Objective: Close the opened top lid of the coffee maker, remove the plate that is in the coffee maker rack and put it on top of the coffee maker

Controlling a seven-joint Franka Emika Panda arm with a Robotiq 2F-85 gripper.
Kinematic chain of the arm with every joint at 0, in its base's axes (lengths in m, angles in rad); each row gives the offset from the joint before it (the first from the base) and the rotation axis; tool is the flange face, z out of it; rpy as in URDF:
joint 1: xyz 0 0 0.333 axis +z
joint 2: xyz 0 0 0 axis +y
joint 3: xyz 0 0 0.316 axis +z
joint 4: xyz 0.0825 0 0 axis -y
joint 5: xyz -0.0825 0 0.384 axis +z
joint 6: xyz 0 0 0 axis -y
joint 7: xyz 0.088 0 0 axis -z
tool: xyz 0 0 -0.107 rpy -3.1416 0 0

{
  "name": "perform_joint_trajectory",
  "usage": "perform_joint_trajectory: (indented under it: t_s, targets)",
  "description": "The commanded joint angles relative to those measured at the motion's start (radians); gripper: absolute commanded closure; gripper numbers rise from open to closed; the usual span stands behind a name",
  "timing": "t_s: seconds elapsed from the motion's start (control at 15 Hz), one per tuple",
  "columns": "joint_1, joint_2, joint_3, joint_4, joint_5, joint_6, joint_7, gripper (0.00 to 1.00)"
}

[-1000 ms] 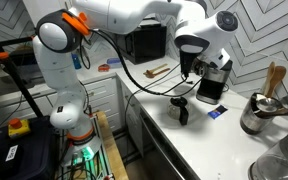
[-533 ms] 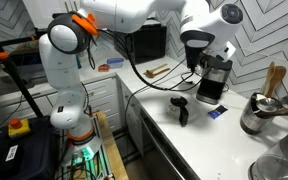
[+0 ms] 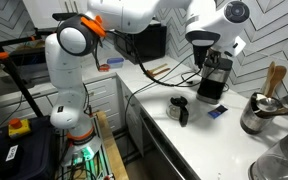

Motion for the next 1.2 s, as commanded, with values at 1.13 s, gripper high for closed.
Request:
perform_joint_trajectory:
  t_s: [1.13]
  targets:
    - [-0.028, 0.113, 0.009, 0.056, 0.086, 0.113, 0.169, 1.00]
